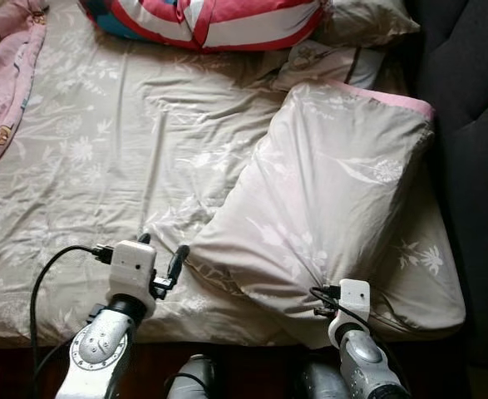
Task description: Clean up the room
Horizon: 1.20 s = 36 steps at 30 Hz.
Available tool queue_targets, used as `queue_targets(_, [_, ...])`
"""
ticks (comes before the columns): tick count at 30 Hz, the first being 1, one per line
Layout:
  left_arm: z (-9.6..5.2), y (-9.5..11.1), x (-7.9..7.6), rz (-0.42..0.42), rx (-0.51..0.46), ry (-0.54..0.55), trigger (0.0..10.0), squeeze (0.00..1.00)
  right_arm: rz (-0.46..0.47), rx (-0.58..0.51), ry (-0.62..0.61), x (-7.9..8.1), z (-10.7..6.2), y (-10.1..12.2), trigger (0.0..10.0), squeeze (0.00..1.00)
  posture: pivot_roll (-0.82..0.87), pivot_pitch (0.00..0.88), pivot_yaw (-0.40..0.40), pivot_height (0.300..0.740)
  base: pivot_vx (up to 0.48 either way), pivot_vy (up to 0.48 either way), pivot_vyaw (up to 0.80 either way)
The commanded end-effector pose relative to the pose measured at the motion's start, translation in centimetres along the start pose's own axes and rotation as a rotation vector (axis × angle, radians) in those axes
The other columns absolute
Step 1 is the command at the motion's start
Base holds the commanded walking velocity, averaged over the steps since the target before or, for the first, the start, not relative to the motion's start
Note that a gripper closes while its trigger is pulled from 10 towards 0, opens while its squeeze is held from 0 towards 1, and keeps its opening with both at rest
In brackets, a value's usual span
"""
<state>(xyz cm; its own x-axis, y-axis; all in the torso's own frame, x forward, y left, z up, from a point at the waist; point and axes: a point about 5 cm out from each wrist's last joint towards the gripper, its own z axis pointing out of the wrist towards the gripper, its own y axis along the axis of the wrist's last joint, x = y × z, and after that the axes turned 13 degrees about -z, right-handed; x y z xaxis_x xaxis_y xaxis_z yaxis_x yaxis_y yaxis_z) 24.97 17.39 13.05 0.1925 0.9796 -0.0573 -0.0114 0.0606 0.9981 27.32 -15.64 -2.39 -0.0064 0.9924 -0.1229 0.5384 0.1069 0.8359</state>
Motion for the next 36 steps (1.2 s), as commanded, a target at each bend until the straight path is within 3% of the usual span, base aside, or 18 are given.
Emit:
queue_targets(1, [-0.1, -1.1, 0.1, -0.002, 0.028, 0.016, 10.0, 0.0, -0.002, 0.146, -0.039, -0.9, -0.9, -3.4, 0.0, 0.0, 0.07, 0.366, 0.057, 0.74, 0.0, 0.0, 0.0])
queue_targets(10, [1.6, -1.3, -0.3, -0.021, 0.003, 0.012, 10.0, 0.0, -0.018, 0.096, -0.163, -3.6, -0.4, -1.8, 0.0, 0.0, 0.02, 0.318, 0.029, 0.74, 0.0, 0.0, 0.0])
queue_targets(17, [2.9, -1.9, -0.6, -0.033, -0.015, 0.012, 10.0, 0.0, -0.012, -0.007, -0.399, -8.4, -0.6, 0.6, 0.0, 0.0, -0.04, 0.263, -0.002, 0.74, 0.0, 0.0, 0.0])
queue_targets(21, [3.4, -2.1, -0.8, -0.037, -0.025, 0.005, 10.0, 0.0, -0.017, -0.087, -0.59, -12.0, -1.6, 2.1, 0.0, 0.0, -0.06, 0.244, -0.006, 0.74, 0.0, 0.0, 0.0])
queue_targets(25, [3.6, -2.3, -0.8, -0.037, -0.027, 0.001, 10.0, 0.0, -0.071, -0.166, -0.72, -14.3, -2.5, 4.0, 0.0, 0.0, -0.07, 0.236, -0.007, 0.74, 0.0, 0.0, 0.0])
queue_targets(31, [3.7, -2.6, -0.8, -0.036, -0.034, -0.002, 10.0, 0.0, -0.087, -0.212, -0.891, -16.7, -4.0, 5.6, 0.0, 0.0, -0.07, 0.23, -0.01, 0.74, 0.0, 0.0, 0.0])
queue_targets(36, [3.8, -2.7, -0.9, -0.035, -0.034, -0.005, 10.0, 0.0, -0.07, -0.187, -0.903, -16.5, -4.0, 5.3, 0.0, 0.0, -0.07, 0.238, -0.01, 0.74, 0.0, 0.0, 0.0])
